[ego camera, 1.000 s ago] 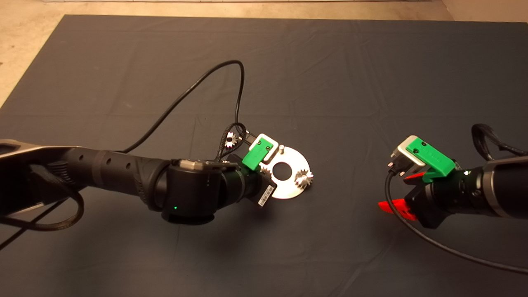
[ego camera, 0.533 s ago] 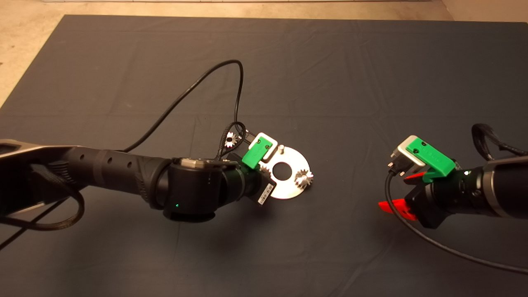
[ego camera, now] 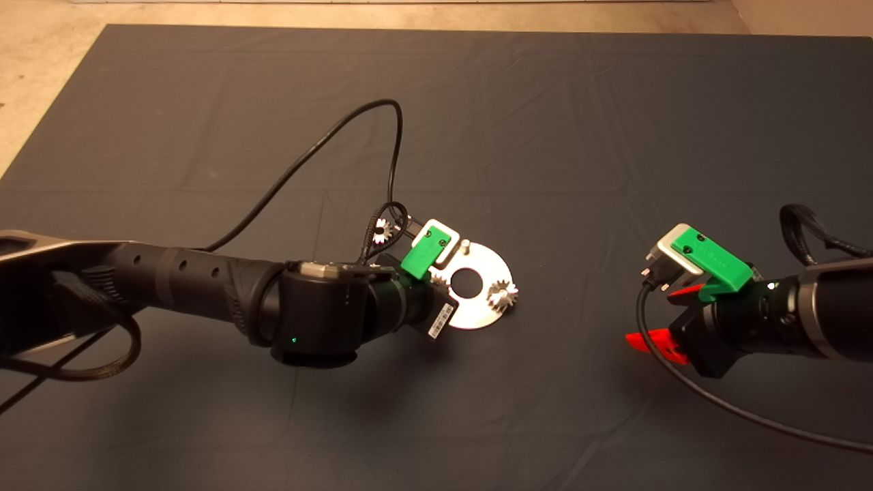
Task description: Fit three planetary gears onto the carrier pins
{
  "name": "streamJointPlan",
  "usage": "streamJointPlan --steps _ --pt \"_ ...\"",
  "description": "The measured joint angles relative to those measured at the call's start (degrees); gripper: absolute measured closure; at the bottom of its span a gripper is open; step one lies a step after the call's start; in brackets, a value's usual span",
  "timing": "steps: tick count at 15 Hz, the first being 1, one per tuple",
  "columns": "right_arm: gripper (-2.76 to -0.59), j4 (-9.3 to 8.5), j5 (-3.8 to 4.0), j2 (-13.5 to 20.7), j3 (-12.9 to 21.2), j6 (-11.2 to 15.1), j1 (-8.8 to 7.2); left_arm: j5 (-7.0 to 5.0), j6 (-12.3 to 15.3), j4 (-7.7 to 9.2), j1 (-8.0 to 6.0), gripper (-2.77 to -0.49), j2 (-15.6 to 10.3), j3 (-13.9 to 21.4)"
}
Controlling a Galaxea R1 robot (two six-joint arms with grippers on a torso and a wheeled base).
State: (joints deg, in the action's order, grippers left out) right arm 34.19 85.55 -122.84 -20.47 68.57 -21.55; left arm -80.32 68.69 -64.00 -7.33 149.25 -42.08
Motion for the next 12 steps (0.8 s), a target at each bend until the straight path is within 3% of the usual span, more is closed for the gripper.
streamJointPlan --steps 12 --pt "-2.02 -0.01 0.00 0.0 -0.1 -0.8 0.00 0.00 1.2 0.02 0.00 -0.85 0.4 0.0"
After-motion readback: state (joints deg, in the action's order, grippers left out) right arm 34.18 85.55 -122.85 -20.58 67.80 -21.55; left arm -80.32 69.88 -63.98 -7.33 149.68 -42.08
